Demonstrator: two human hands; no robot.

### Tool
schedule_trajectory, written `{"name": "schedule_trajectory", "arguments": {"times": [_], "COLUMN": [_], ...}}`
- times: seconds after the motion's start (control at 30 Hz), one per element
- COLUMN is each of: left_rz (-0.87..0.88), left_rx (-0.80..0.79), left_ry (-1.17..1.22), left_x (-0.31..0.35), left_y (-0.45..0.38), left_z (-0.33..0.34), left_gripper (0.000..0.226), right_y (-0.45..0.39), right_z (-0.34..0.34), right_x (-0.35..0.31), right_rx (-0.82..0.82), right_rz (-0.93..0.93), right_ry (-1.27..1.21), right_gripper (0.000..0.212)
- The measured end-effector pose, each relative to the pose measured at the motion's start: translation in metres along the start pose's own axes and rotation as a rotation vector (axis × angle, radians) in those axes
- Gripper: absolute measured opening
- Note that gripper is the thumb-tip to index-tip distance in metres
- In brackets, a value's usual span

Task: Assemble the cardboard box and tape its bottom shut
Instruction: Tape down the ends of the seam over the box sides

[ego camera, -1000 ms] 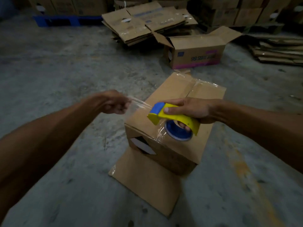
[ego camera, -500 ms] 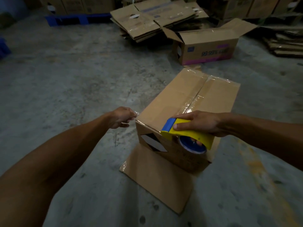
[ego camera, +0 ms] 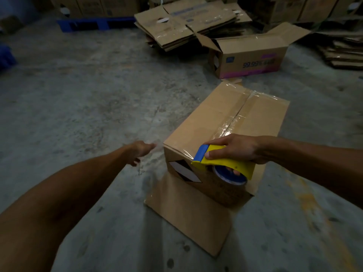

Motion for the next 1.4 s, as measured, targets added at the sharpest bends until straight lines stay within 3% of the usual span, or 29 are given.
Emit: {"name": "schedule_trajectory", "arguments": {"times": [0.1,0.17,0.23,0.37,0.63,0.77,0.93,1.07,1.13,1.4], "left_rz": [0.603,1.001,1.182,1.202,1.260,1.247,1.213,1.435,1.465,1.241], "left_rx": [0.425,0.423,0.313,0.303,0.299,0.284,0.363,0.309,0.281,0.274], "left_ry": [-0.134,-0.320,-0.543,-0.802,-0.903,-0.960,-0.956,-0.954,-0.982,-1.056], "left_x": [0.057,0.091,0.099,0.092,0.101,0.114,0.122,0.134,0.138,0.143], "left_y": [0.033,0.079,0.100,0.086,0.064,0.049,0.064,0.121,0.125,0.046], "left_z": [-0.020,0.008,0.051,0.088,0.081,0.077,0.078,0.138,0.158,0.090], "left_gripper": [0.055,0.064,0.077,0.085,0.083,0.082,0.092,0.090,0.082,0.074], "right_y": [-0.001,-0.004,-0.007,-0.011,0.012,0.047,0.048,0.044,0.042,-0.020], "right_z": [0.001,-0.001,-0.004,-0.007,-0.018,-0.045,-0.050,-0.050,-0.050,-0.035], "right_x": [-0.001,-0.002,-0.003,0.000,0.034,0.079,0.082,0.076,0.072,0.025], "right_rx": [-0.014,-0.007,0.014,0.045,0.004,0.067,0.126,0.112,0.104,0.146], "right_rz": [0.019,0.030,0.026,0.043,0.126,0.201,0.170,0.167,0.179,0.085], "right_ry": [0.027,0.047,0.062,0.048,0.084,0.015,0.030,0.055,0.058,-0.018], "right_gripper": [0.057,0.054,0.053,0.055,0.051,0.051,0.053,0.055,0.055,0.058]}}
Point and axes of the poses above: each hand's wrist, its own y-axis away from the middle knuckle, its own z-axis out of the palm, x = y × z, the point moved 10 cm from there along -y, towards the middle knuckle, and after that the axes turned 1 degree about -y, right-handed, at the moved point
